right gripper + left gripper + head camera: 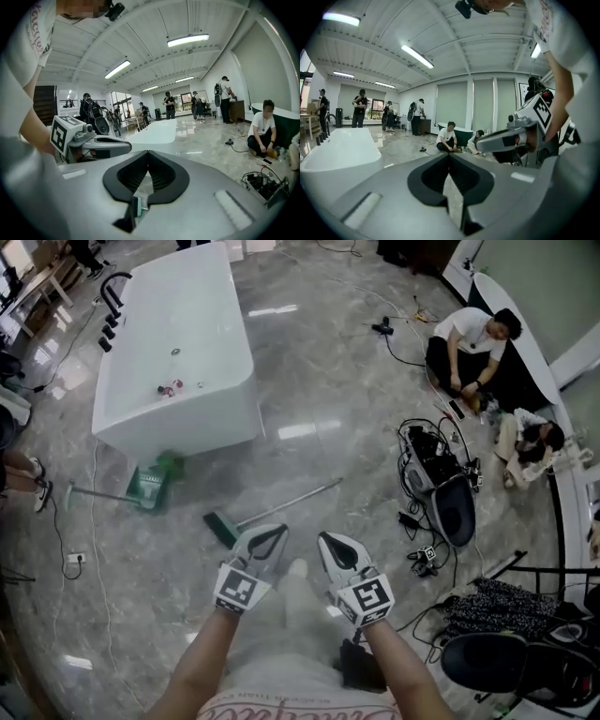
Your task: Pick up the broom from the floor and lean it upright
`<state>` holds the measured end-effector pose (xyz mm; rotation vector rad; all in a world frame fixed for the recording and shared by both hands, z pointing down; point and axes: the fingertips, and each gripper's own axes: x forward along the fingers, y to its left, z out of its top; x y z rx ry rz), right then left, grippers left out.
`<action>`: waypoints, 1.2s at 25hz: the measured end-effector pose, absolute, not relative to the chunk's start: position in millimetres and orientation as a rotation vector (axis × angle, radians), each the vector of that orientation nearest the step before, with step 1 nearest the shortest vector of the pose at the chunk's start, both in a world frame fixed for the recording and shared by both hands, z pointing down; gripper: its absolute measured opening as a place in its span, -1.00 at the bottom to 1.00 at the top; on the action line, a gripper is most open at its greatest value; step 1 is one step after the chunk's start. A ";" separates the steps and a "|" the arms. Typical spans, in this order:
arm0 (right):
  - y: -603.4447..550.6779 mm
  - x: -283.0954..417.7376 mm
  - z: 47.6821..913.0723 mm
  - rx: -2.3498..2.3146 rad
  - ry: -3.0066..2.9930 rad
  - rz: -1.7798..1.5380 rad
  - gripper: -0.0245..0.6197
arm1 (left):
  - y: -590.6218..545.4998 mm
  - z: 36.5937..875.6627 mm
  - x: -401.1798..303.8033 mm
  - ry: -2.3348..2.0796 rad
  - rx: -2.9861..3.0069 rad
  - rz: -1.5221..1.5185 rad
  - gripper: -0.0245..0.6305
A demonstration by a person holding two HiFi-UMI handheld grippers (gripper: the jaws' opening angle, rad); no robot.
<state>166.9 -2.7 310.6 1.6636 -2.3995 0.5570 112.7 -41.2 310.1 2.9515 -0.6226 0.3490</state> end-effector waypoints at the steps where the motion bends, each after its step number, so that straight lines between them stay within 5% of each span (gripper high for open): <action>1: -4.6 167.4 321.6 1.640 -2.385 0.578 -0.92 | -41.6 320.7 116.1 -0.605 2.935 0.373 -0.94; 8: -42.2 186.2 405.6 1.659 -2.323 0.642 -0.92 | -79.7 423.2 135.6 -0.493 2.900 0.487 -0.94; 21: -81.4 201.2 680.8 1.619 -2.222 0.727 -0.92 | -128.8 761.5 160.7 -0.225 2.795 0.941 -0.93; 26: -94.9 223.2 761.4 1.568 -2.190 0.721 -0.92 | -133.4 868.1 181.9 -0.014 2.793 1.201 -0.43; 30: -102.6 233.3 810.9 1.520 -2.175 0.727 -0.92 | -129.0 940.0 196.0 0.154 2.764 1.440 -0.41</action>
